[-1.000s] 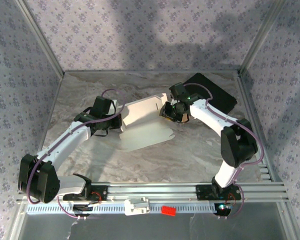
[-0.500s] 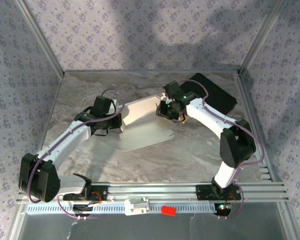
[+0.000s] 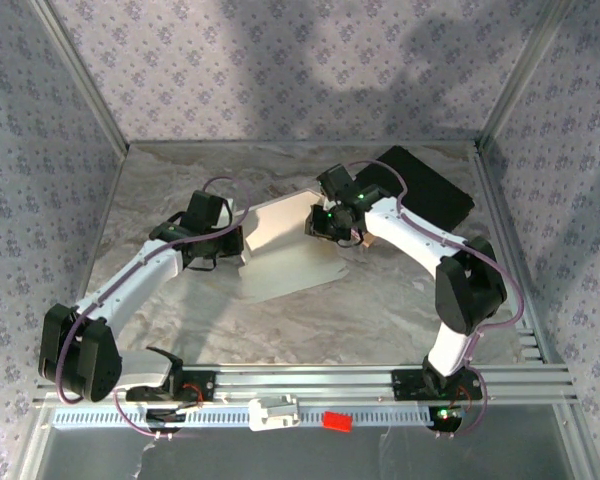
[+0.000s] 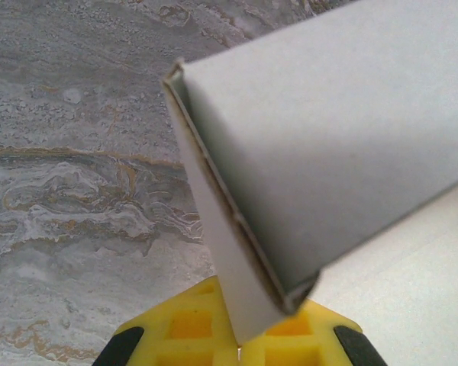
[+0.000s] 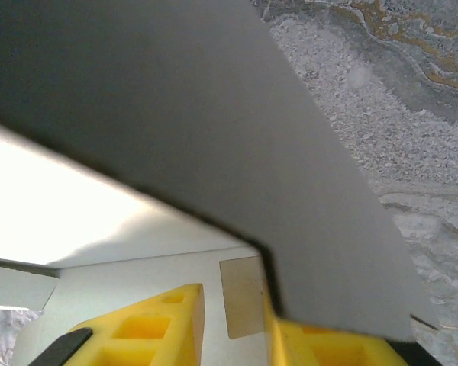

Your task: Fold the paper box

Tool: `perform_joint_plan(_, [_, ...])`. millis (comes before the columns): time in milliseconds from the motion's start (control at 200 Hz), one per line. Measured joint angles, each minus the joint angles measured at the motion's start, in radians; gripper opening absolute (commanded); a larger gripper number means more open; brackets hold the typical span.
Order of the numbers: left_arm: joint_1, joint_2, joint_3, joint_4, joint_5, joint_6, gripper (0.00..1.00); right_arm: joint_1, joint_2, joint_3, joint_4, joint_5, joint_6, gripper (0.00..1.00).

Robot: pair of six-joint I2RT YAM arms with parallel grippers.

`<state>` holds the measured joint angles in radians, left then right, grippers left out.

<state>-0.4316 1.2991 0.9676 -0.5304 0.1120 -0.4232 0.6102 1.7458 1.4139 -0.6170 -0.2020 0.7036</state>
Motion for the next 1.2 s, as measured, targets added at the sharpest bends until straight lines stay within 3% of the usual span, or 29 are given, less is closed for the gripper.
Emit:
perform_joint_plan(200, [0.002,0.000,0.000,-0.001,0.001,0.000,0.00,-0.006,0.000,0.004,-0.005,-0.023,-0.030,0.30])
perform_joint_plan(495, [0.033,0.000,0.033,-0.013,0.040,0.012,0.00,-0.053,-0.052,0.032,-0.037,-0.070,-0.076,0.39])
perform_joint_plan(630, [0.088,-0.001,0.054,-0.006,0.132,0.039,0.00,-0.153,-0.172,0.067,-0.033,-0.142,-0.118,0.40])
perform_joint_plan(855, [0.178,0.006,0.073,0.005,0.325,0.143,0.00,-0.462,-0.332,0.079,0.148,-0.389,-0.094,0.40])
perform_joint_plan(1199, [0.262,0.264,0.193,0.052,0.623,0.248,0.00,-0.479,-0.209,0.023,0.297,-0.683,-0.137,0.42])
